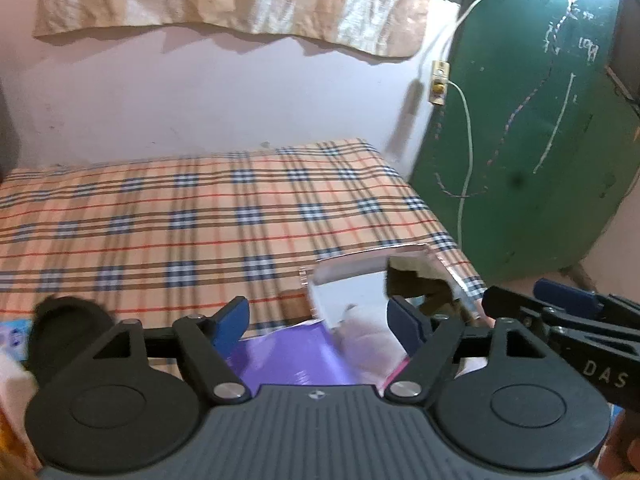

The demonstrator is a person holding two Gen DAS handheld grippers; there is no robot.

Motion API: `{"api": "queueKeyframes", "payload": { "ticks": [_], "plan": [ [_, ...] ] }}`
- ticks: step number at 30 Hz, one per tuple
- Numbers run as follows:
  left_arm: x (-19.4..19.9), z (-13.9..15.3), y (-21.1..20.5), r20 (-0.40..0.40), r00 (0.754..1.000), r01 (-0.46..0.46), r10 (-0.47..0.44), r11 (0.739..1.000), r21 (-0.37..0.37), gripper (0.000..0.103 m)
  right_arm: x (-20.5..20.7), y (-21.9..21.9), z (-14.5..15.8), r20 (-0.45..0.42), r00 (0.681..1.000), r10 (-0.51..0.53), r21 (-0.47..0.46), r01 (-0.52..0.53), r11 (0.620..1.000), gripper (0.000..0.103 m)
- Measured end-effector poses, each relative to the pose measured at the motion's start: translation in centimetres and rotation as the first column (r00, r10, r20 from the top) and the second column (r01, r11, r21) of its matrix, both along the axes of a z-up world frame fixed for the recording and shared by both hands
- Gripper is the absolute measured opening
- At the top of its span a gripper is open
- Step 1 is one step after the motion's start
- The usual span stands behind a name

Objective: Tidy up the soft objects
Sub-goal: 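Move both tools back to the items beside the coffee cup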

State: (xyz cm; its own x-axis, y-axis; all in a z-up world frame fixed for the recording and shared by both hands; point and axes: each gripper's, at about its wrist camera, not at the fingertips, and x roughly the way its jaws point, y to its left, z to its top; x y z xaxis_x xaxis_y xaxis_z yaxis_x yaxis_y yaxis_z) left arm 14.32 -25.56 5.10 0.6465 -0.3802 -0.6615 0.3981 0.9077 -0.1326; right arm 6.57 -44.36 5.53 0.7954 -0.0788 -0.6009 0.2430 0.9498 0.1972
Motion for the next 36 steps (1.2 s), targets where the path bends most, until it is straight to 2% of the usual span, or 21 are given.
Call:
{"api": "queueKeyframes", "payload": {
  "ticks": [7,16,32,36],
  "plan": [
    [-1.7,1.0,4.3,0.012,0.998,-0.056,0.056,0.998,-0.001,0.080,-0.4,4.5,1.7,0.029,0.997,0.070,0.005,-0.070,0.998,0.079],
    [-2.4,1.9,10.1,0.025,0.990,-0.139,0.139,0.990,-0.026,0.082,1.1,10.5,2.5,0.030,0.985,0.167,0.001,-0.168,0.986,0.079],
    [-3.5,1.3,21.3,0.013,0.950,-0.311,0.311,0.950,-0.030,0.083,4.3,22.2,1.8,0.029,0.933,0.358,0.039,-0.359,0.932,0.080],
    [-4.0,0.4,24.4,0.016,0.934,-0.356,0.356,0.934,-0.012,0.087,4.3,24.9,1.3,0.036,0.914,0.403,0.060,-0.405,0.912,0.080]
  ]
}}
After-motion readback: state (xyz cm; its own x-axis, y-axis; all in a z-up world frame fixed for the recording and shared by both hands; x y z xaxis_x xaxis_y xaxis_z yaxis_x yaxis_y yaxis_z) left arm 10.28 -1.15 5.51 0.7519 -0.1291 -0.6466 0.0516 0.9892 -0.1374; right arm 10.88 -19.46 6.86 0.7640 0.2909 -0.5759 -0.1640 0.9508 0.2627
